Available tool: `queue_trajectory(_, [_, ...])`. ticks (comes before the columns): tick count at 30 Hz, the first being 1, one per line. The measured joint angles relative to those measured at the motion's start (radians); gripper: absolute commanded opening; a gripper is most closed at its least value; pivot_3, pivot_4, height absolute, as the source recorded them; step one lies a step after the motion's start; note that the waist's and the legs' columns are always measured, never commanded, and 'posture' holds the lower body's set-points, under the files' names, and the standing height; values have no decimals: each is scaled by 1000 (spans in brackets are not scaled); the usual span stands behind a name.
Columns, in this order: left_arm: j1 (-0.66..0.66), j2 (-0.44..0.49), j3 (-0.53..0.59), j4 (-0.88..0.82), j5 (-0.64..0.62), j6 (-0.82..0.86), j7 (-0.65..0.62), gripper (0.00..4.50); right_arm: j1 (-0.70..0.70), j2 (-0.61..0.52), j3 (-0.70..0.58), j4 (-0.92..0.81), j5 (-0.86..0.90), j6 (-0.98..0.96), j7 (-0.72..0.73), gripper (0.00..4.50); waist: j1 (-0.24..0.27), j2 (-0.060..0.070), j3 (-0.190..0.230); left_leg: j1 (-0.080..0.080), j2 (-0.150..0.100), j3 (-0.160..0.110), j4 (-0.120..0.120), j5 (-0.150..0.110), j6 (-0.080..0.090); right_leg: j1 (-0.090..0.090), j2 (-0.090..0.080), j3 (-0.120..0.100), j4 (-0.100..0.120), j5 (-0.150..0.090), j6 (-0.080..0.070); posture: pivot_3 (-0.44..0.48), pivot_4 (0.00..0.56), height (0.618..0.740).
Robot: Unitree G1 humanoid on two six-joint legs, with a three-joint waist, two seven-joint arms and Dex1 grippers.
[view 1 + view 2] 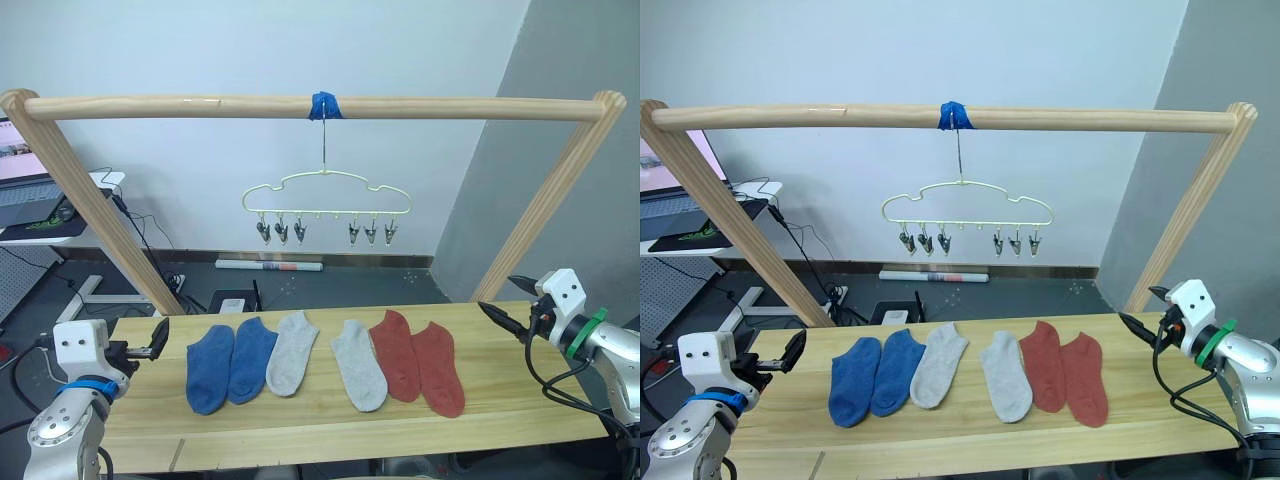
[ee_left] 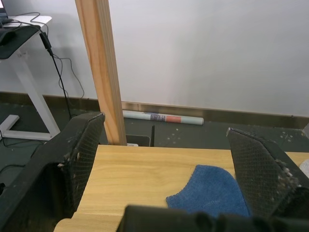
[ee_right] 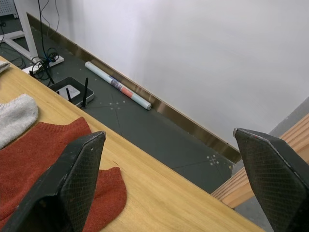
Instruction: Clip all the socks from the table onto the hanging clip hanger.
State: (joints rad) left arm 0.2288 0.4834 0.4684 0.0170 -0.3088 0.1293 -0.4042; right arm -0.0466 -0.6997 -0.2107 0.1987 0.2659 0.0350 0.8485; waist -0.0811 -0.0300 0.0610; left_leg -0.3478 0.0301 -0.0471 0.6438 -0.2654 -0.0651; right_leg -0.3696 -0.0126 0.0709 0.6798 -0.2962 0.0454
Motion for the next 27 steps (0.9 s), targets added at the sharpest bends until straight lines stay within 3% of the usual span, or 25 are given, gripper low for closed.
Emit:
queue_trajectory(11, [9, 21, 9, 83, -99, -54, -210, 4500, 26, 2, 0, -33, 3, 34, -1, 4457, -1, 1, -1, 0, 0, 0, 0, 0, 0, 0, 0, 0, 0, -1, -1, -38, 0, 740])
queue_trajectory(20, [-16, 35, 49, 150, -86, -140, -194, 4500, 29, 2, 0, -54, 3, 36, -3, 4457, -1, 1, -1, 0, 0, 0, 0, 0, 0, 0, 0, 0, -1, 0, -1, -44, 0, 740])
queue_trajectory(27, [-53, 1, 36, 77, -44, -127, -76, 4500, 61, 5, -1, -111, 2, 26, -1, 4457, -1, 0, -2, 0, 0, 0, 0, 0, 0, 0, 0, 0, -1, 0, 1, -75, 0, 740])
